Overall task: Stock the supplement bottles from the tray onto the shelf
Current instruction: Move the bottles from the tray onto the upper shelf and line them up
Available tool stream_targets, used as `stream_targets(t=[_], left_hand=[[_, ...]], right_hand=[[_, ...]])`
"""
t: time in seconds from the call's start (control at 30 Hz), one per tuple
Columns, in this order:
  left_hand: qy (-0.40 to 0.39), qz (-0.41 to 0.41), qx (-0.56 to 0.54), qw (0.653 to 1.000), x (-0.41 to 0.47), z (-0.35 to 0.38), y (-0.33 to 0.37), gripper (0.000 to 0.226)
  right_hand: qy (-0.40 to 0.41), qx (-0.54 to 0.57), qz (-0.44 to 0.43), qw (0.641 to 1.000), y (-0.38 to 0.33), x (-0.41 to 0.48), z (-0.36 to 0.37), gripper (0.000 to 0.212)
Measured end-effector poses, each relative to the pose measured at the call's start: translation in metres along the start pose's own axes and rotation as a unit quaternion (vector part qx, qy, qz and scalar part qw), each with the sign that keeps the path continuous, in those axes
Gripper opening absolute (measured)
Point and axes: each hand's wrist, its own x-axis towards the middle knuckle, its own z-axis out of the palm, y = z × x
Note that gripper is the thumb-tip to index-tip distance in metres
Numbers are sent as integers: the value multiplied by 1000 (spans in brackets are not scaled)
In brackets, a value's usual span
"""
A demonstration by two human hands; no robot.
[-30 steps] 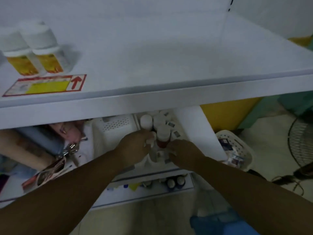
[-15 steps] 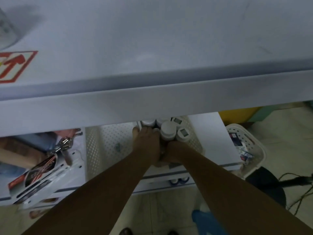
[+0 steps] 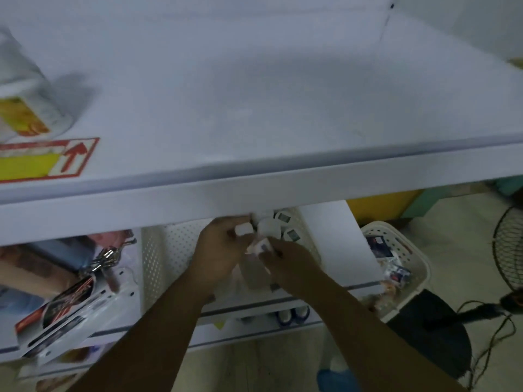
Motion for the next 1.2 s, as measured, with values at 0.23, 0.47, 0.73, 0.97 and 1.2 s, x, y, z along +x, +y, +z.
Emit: stream_targets(t=[0.23, 0.47, 0.73, 0.97, 1.2], left_hand=[[46, -132, -171, 975, -71, -54, 46, 15], [-32, -109, -243, 963, -115, -88, 103, 36], [12, -14, -223, 975, -142, -96, 157, 43], [15, -5, -219, 976, -145, -95, 177, 29], [58, 6, -204, 977, -146, -104, 189, 36]], right_hand=[[45, 251, -66, 965, -53, -83, -17, 13], [-58, 359, -117, 924, -93, -128, -41, 19], [-93, 417, -219, 877, -130, -151, -57, 24], [-113, 570, -182, 794, -153, -163, -61, 27], [-21, 446, -229, 865, -174, -168, -46, 26]])
